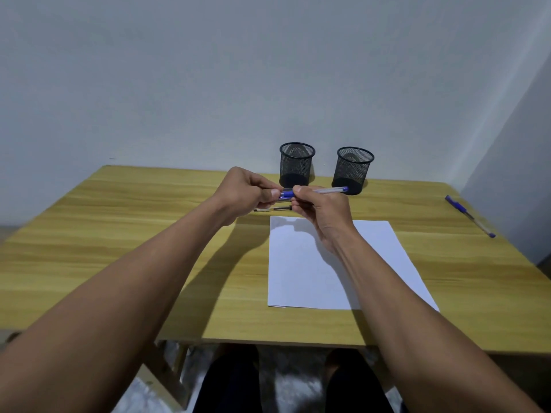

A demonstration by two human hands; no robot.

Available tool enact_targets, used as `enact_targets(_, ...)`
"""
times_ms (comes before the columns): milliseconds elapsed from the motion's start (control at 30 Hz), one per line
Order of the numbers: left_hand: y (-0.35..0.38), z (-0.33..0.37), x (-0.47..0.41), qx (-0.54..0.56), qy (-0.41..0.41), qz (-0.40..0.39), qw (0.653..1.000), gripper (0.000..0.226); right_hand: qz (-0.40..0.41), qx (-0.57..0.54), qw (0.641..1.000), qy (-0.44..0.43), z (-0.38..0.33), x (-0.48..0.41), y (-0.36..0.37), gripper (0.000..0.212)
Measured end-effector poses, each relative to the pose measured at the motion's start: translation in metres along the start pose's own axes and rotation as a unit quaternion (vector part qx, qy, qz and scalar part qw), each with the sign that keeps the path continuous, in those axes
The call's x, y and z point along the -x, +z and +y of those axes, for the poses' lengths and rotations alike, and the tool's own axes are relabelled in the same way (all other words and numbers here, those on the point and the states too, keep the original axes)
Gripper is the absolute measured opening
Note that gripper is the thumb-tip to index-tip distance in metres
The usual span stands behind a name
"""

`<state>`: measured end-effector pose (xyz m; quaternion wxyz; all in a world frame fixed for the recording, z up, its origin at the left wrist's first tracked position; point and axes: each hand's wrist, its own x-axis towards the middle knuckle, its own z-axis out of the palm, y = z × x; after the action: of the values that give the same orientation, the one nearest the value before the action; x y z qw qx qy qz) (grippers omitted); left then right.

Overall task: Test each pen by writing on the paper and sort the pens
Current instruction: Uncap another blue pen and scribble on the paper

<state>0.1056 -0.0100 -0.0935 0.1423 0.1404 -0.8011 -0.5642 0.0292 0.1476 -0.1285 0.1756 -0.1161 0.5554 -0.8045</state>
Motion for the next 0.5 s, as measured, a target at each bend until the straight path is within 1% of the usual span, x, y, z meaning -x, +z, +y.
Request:
enact_targets(67, 0.000, 0.000, 0.000, 0.014, -0.019, -0.009, 1.000, 0.010, -0.003, 0.010, 1.000, -0.001, 0.001, 0.001, 0.001, 0.004)
enact_targets(100, -0.002, -0.002, -0.001, -0.011, -0.005, -0.001, 1.000, 0.010, 0.005, 0.003, 1.000, 0.003, 0.001, 0.001, -0.001, 0.005)
enact_targets(167, -0.013, -0.008, -0.002, -0.087, 0.037, 0.041, 0.995, 0.009, 0.042, -0.035, 0.998, 0.013, 0.000, -0.003, -0.012, 0.007)
enact_targets(233, -0.024, -0.019, 0.000, -0.079, 0.021, 0.047, 0.996, 0.010, 0.065, -0.037, 0.997, 0.014, -0.002, -0.007, -0.029, 0.007)
enact_targets(300, -0.026, -0.028, 0.001, -0.074, -0.008, 0.029, 0.997, 0.009, 0.051, -0.008, 0.998, 0.018, 0.001, -0.006, -0.035, 0.010)
enact_targets(333, -0.022, -0.033, 0.000, -0.090, -0.013, 0.031, 0.995, 0.009, 0.042, 0.010, 0.999, 0.020, 0.005, -0.004, -0.033, 0.009)
enact_targets(400, -0.014, -0.042, -0.005, -0.151, -0.001, 0.050, 0.987, 0.009, 0.028, 0.054, 0.998, 0.015, 0.013, -0.001, -0.025, 0.007)
enact_targets(500, -0.005, -0.055, -0.006, -0.219, 0.008, 0.083, 0.972, 0.014, 0.030, 0.111, 0.993, 0.013, 0.020, 0.002, -0.022, 0.014)
